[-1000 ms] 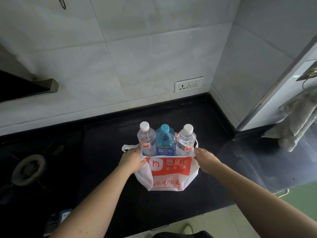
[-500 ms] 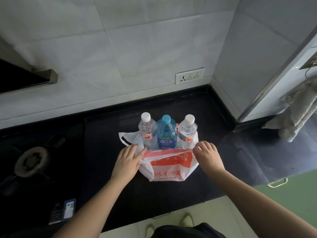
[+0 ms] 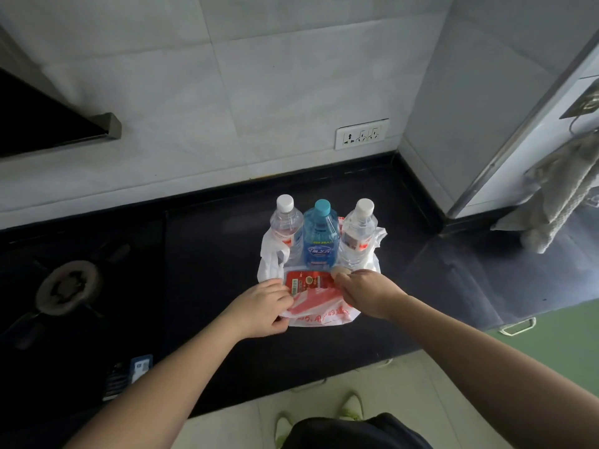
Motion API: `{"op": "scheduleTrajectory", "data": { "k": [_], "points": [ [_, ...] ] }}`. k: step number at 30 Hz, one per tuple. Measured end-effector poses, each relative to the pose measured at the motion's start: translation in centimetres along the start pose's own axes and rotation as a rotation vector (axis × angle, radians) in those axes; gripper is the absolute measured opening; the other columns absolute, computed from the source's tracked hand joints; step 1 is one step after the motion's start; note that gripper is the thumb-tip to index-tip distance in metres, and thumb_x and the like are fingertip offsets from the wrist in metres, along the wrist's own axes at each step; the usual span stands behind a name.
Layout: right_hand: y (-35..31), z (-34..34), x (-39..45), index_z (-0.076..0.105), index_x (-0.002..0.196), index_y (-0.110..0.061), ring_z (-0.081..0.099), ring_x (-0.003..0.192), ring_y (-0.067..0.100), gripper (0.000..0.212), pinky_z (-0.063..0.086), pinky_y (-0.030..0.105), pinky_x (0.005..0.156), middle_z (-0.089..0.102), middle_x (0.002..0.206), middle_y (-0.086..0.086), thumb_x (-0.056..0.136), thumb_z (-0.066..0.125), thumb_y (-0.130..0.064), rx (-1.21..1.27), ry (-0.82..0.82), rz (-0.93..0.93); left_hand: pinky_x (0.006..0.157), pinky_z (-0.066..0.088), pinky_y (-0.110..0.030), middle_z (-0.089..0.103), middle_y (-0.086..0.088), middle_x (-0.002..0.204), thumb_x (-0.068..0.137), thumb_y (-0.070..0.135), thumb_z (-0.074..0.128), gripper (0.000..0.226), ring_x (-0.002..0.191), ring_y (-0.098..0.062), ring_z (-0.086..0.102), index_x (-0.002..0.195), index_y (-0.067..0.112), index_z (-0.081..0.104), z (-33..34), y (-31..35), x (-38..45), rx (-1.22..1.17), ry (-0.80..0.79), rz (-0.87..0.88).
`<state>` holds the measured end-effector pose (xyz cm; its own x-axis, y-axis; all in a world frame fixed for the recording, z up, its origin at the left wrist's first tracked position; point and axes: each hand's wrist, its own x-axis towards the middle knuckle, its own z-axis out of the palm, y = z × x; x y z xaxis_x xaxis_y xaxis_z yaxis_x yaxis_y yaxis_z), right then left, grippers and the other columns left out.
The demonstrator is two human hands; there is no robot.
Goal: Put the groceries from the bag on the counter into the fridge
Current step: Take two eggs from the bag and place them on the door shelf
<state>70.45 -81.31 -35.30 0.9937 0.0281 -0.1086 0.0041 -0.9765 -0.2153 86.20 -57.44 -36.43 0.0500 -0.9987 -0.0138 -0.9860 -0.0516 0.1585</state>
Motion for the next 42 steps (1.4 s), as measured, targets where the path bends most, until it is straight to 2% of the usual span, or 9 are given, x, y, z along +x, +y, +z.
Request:
{"op": "scheduleTrajectory", "data": {
  "k": [2, 5, 10, 15, 18, 34, 36, 39, 42],
  "points": [
    [-0.9, -0.3, 0.3, 0.052, 0.108, -0.009, 0.064, 0.074, 0.031, 0.026, 0.055, 0.043, 0.072, 0.059, 0.082, 0.005, 0.100, 0.040, -0.031, -0.019, -0.024, 0.063, 0.089, 0.046, -0.029, 0.062, 0.008, 0.084, 0.091, 0.050, 0.048, 0.031, 0.088, -0.014, 0.057, 0.079, 0.024, 0.057, -0.6, 0.3, 0.0, -0.040, -0.082, -0.072],
    [-1.5, -0.1, -0.2, 0.047, 0.116, -0.014, 0.065, 0.081, 0.030, 0.030, 0.052, 0.038, 0.074, 0.064, 0.091, 0.004, 0.102, 0.034, -0.037, -0.011, -0.060, 0.202, 0.085, 0.045, -0.030, 0.059, 0.011, 0.080, 0.098, 0.056, 0.025, 0.049, 0.081, -0.009, 0.053, 0.082, 0.028, 0.061, -1.1, 0.6, -0.2, -0.140, -0.190, -0.271],
    [-1.6, 2.1, -1.7, 0.062, 0.098, -0.016, 0.063, 0.094, 0.027, 0.037, 0.044, 0.037, 0.088, 0.069, 0.097, 0.003, 0.102, 0.030, -0.035, -0.113, -0.096, 0.332, 0.076, 0.050, -0.034, 0.068, 0.001, 0.091, 0.103, 0.049, 0.027, 0.050, 0.083, -0.015, 0.062, 0.099, 0.021, 0.068, -0.5, 1.0, 0.1, -0.132, -0.259, -0.569],
    [-2.0, 3.6, -2.8, 0.063, 0.092, -0.016, 0.064, 0.090, 0.024, 0.035, 0.042, 0.034, 0.092, 0.070, 0.091, 0.002, 0.101, 0.034, -0.035, -0.112, -0.015, 0.356, 0.082, 0.053, -0.038, 0.065, -0.001, 0.103, 0.102, 0.038, 0.041, 0.026, 0.092, -0.019, 0.061, 0.115, 0.020, 0.054, 0.5, 0.9, 0.4, 0.037, -0.337, -0.513],
    [-1.8, 4.2, -3.4, 0.063, 0.090, -0.017, 0.065, 0.089, 0.024, 0.033, 0.044, 0.034, 0.091, 0.071, 0.090, 0.001, 0.100, 0.037, -0.035, -0.120, 0.007, 0.351, 0.088, 0.051, -0.040, 0.064, -0.003, 0.110, 0.101, 0.041, 0.041, 0.031, 0.102, -0.022, 0.060, 0.127, 0.025, 0.044, 1.1, 0.9, 0.4, -0.018, -0.341, -0.502],
    [-0.1, 4.0, -3.8, 0.052, 0.113, -0.020, 0.066, 0.094, 0.023, 0.019, 0.042, 0.032, 0.082, 0.066, 0.106, -0.001, 0.095, 0.046, -0.020, -0.228, -0.177, 0.456, 0.105, 0.035, -0.037, 0.054, -0.001, 0.121, 0.100, 0.041, 0.044, 0.037, 0.116, -0.020, 0.046, 0.116, 0.016, 0.066, 1.2, 2.2, 2.5, 0.030, -0.216, -0.227],
    [0.0, 3.9, -4.1, 0.056, 0.113, -0.018, 0.065, 0.091, 0.024, 0.024, 0.043, 0.032, 0.080, 0.066, 0.103, 0.001, 0.089, 0.057, -0.020, -0.257, -0.127, 0.408, 0.106, 0.034, -0.036, 0.055, -0.001, 0.122, 0.099, 0.039, 0.045, 0.036, 0.118, -0.020, 0.047, 0.118, 0.016, 0.065, 1.2, 2.6, 3.3, 0.043, -0.157, -0.214],
    [0.7, 4.6, -4.5, 0.069, 0.088, -0.015, 0.062, 0.072, 0.024, 0.038, 0.051, 0.033, 0.067, 0.065, 0.081, 0.003, 0.055, 0.087, -0.018, -0.310, 0.037, 0.231, 0.107, 0.035, -0.037, 0.057, -0.001, 0.124, 0.097, 0.035, 0.050, 0.033, 0.119, -0.022, 0.050, 0.121, 0.017, 0.062, 1.2, 3.4, 4.9, 0.043, -0.062, -0.189],
    [1.0, 5.1, -4.8, 0.067, 0.102, -0.020, 0.061, 0.092, 0.024, 0.038, 0.052, 0.036, 0.086, 0.065, 0.100, 0.002, 0.066, 0.078, -0.015, -0.249, 0.076, 0.014, 0.103, 0.040, -0.037, 0.060, -0.002, 0.120, 0.095, 0.029, 0.054, 0.030, 0.115, -0.023, 0.055, 0.121, 0.016, 0.060, 1.4, 4.5, 6.9, 0.039, -0.024, -0.175]
  ]
}}
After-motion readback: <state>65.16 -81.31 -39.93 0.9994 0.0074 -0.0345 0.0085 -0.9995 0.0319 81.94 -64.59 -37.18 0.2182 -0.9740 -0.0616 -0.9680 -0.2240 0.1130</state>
